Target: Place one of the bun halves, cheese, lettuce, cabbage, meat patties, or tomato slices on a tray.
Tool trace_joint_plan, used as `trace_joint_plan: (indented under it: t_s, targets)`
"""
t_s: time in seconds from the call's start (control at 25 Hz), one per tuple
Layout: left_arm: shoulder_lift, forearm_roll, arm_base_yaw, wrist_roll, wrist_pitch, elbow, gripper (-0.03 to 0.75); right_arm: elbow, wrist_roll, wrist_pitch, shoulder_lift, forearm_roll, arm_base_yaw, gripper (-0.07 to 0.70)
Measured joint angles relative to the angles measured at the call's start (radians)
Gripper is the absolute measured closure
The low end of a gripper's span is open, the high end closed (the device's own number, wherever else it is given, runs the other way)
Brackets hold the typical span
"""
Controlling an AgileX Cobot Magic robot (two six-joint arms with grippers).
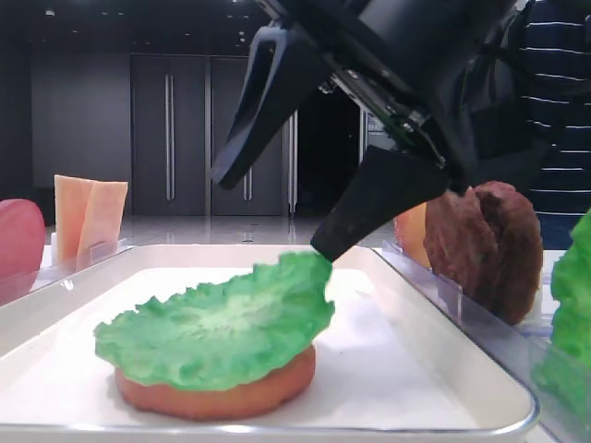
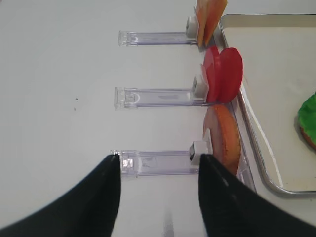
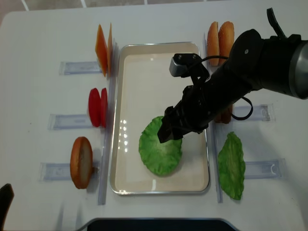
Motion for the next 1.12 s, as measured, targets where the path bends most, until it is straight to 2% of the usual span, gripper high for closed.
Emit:
trace_joint_plan:
  t_s: [0.2, 0.32, 0.6, 0.88, 1.12]
  targets:
    - [0.0, 0.0, 0.0, 0.0, 0.0, 0.0, 0.325, 0.0, 0.006, 0.02, -0.084, -0.036, -0.009, 0.097]
    - [0.0, 0.0, 0.0, 0.0, 0.0, 0.0, 0.325, 0.0, 0.046, 0.023, -0.133, -0.081, -0.036, 0.097]
    - [0.0, 0.0, 0.0, 0.0, 0.0, 0.0, 0.325, 0.0, 0.211, 0.081, -0.25, -0.318, -0.118, 0.097]
    - [0.0, 0.0, 0.0, 0.0, 0.0, 0.0, 0.325, 0.0, 0.368, 0.197, -0.325, -0.595, -0.242, 0.097]
    - [0.0, 0.0, 0.0, 0.0, 0.0, 0.0, 0.325, 0.0, 0.42, 0.311, -0.347, -0.689, -0.398, 0.097]
